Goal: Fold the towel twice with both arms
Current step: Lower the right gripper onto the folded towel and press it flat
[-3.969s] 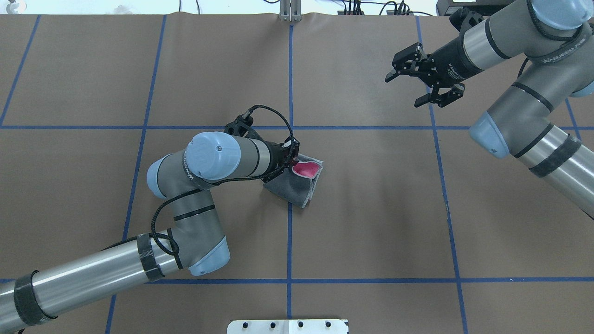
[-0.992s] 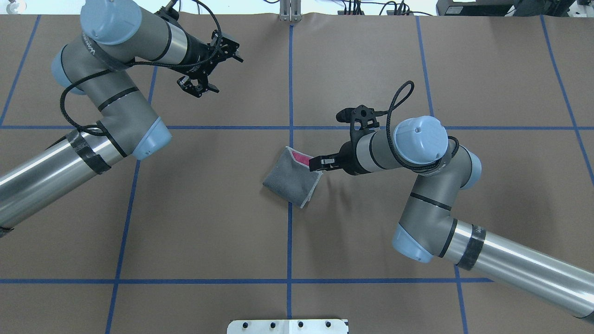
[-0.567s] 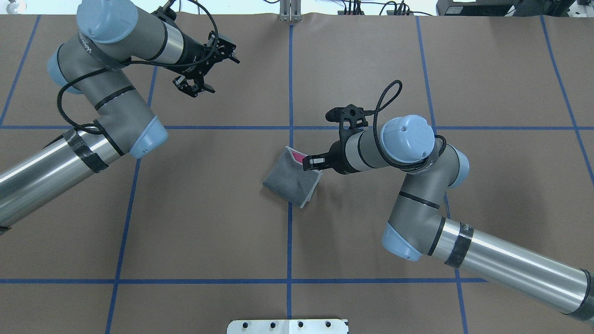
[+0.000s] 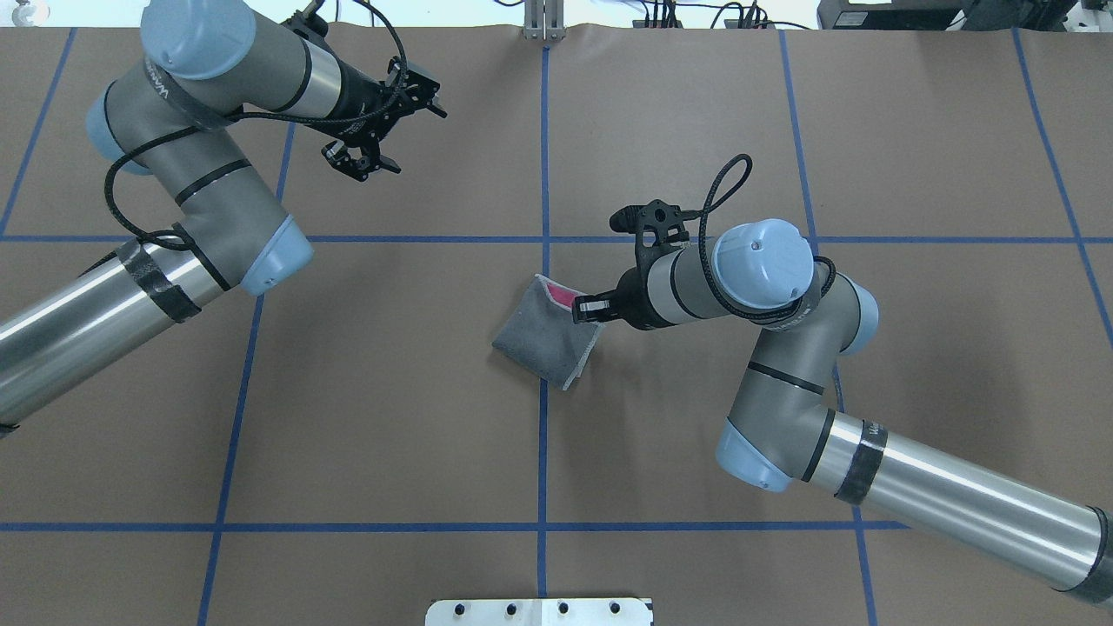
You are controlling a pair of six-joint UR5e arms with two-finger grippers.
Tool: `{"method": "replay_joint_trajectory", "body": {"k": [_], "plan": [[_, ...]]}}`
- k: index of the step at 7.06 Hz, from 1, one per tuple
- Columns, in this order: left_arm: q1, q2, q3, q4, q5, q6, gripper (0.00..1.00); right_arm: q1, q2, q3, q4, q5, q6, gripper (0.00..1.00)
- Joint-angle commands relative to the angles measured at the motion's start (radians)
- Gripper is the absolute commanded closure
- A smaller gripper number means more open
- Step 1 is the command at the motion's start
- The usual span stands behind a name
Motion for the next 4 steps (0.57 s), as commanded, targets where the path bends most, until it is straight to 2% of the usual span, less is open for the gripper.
{"method": "replay_joint_trajectory", "body": {"k": [1,4], "plan": [[0.001,0.001,0.001,0.000,0.000,0.000,0.00,0.008,-0.006,-0.004,-0.002,0.000,-0.045,0.58],[0.001,0.002,0.001,-0.002,0.000,0.000,0.00,-0.004,-0.006,-0.009,-0.002,0.000,-0.042,0.53]]}}
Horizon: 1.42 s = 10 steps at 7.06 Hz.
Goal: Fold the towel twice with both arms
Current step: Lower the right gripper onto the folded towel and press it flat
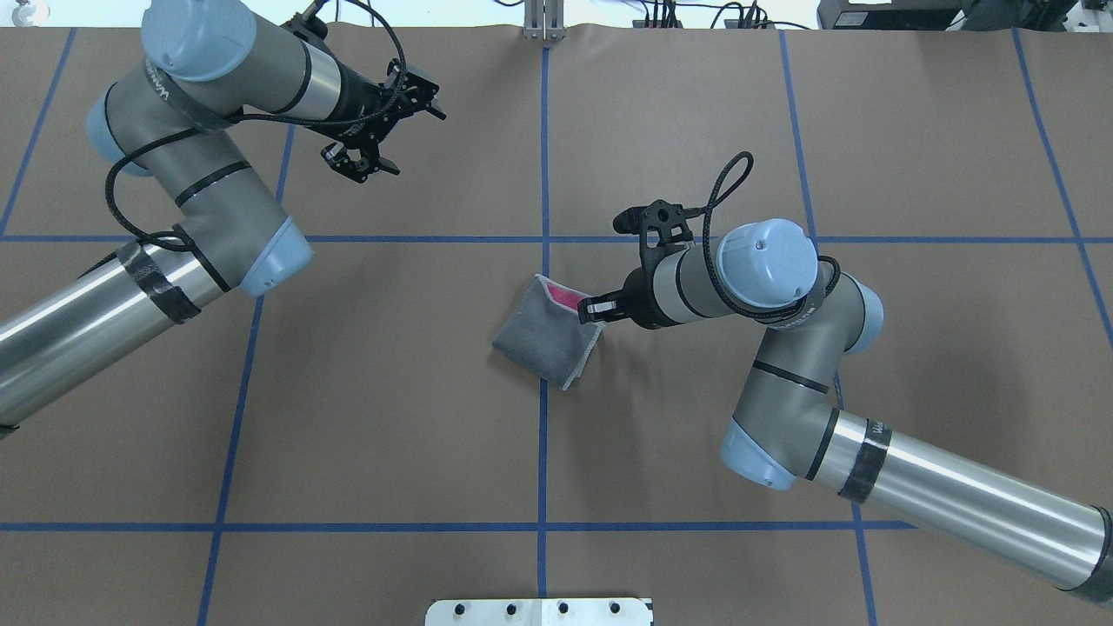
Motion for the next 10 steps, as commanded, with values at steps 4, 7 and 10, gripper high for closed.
{"method": "replay_joint_trajectory", "body": {"k": [4,7,10], "plan": [[-0.008,0.000,-0.001,0.000,-0.002,0.000,0.00,-0.024,-0.001,-0.002,0.000,0.000,0.012,0.91],[-0.008,0.000,0.001,0.000,-0.002,0.000,0.00,-0.017,0.001,0.003,0.005,0.000,0.006,1.00],[-0.006,-0.001,0.005,0.000,-0.002,-0.002,0.00,0.019,0.002,0.002,0.001,0.000,0.001,1.00]]}}
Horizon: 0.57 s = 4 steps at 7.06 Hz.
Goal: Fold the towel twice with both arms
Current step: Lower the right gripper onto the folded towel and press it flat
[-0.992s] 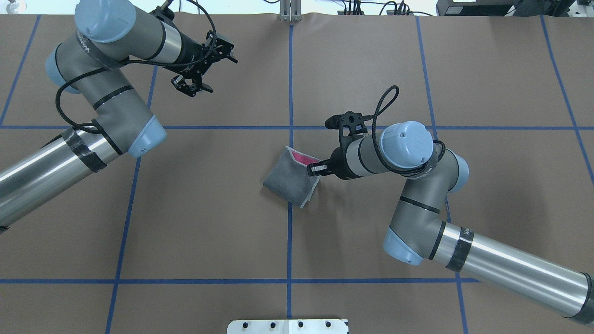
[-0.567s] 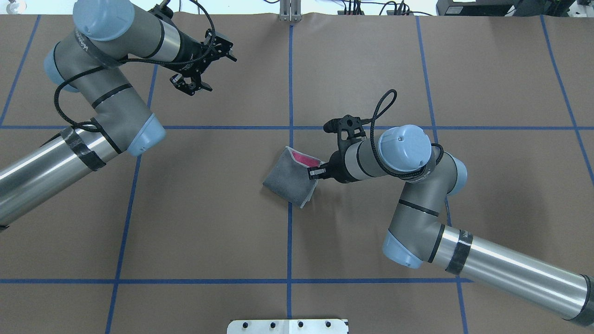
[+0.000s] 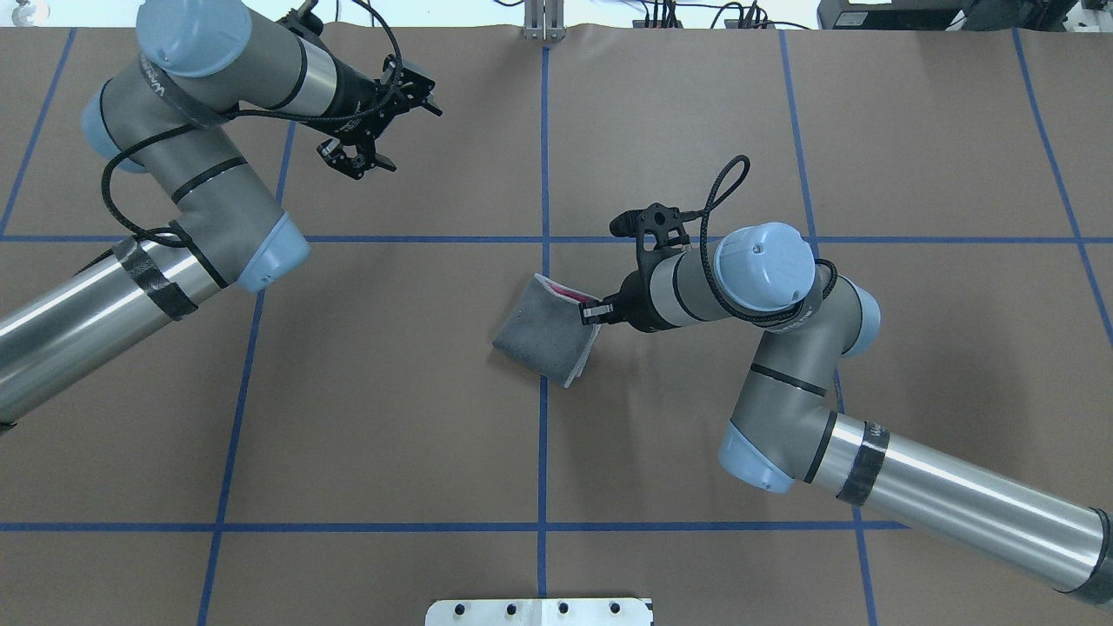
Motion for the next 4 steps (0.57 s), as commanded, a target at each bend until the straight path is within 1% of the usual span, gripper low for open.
{"method": "replay_joint_trajectory", "body": {"k": [1,3,4], "plan": [[0.003,-0.001,0.001,0.000,0.000,-0.001,0.00,0.017,-0.001,-0.003,-0.002,-0.002,-0.001,1.00],[0.001,-0.001,0.001,0.000,0.002,-0.003,0.00,0.016,0.000,-0.009,-0.003,-0.009,0.004,1.00],[0.001,-0.001,0.002,0.000,0.002,-0.001,0.00,0.016,0.002,-0.010,-0.003,-0.011,0.009,0.80]]}}
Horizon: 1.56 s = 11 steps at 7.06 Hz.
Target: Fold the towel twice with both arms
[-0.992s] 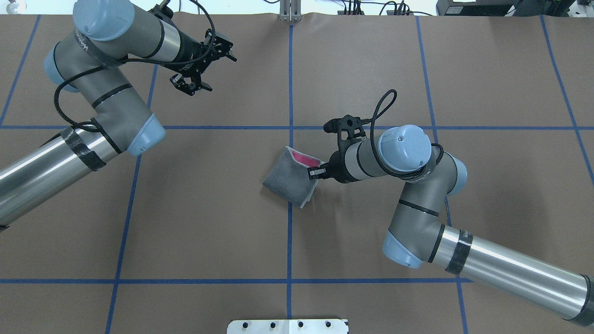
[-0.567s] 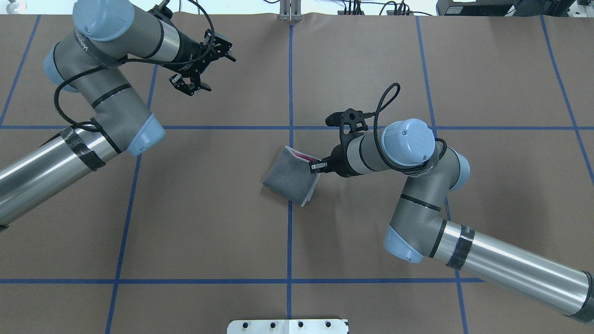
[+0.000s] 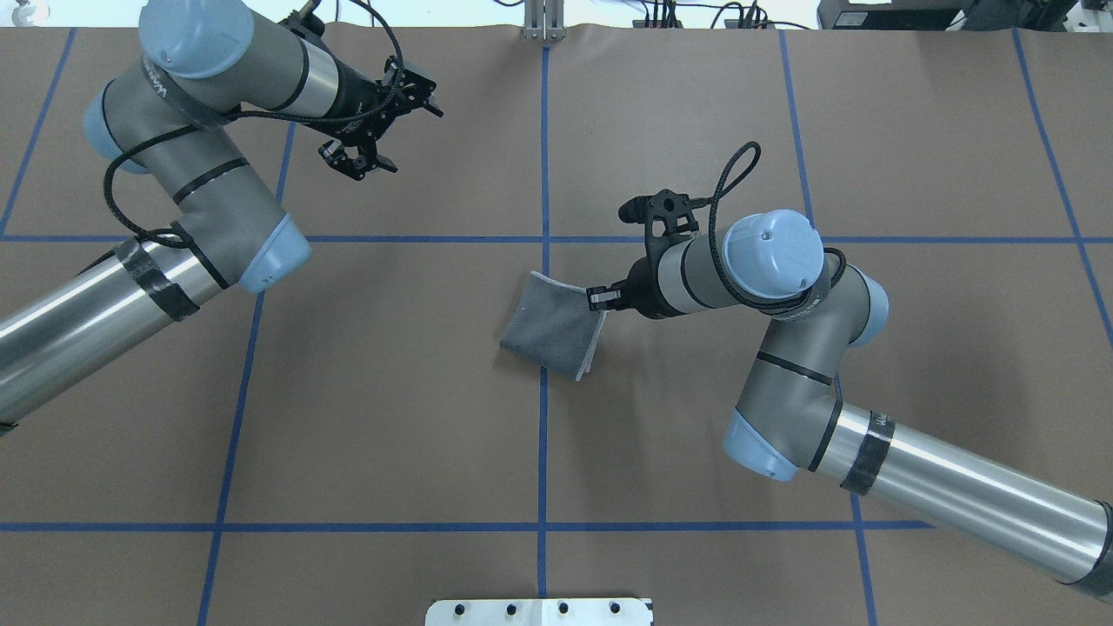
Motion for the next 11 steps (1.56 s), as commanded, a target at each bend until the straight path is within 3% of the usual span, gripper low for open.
{"method": "replay_joint_trajectory", "body": {"k": [1,4,7,9,11], "plan": [[-0.001,0.000,0.003,0.000,0.000,0.001,0.00,0.008,0.008,-0.004,-0.003,-0.002,0.010,0.02],[-0.005,0.001,0.003,-0.002,-0.003,0.009,0.00,0.074,0.051,-0.003,-0.005,0.066,0.054,0.01],[-0.078,0.038,-0.002,0.003,-0.136,0.163,0.00,0.077,0.112,-0.001,-0.058,0.068,0.154,0.01],[-0.206,0.130,-0.004,0.012,-0.207,0.443,0.00,0.179,0.153,0.000,-0.220,0.160,0.082,0.01],[-0.308,0.205,-0.002,0.146,-0.202,0.859,0.00,0.367,0.141,0.002,-0.483,0.322,-0.216,0.01]]}}
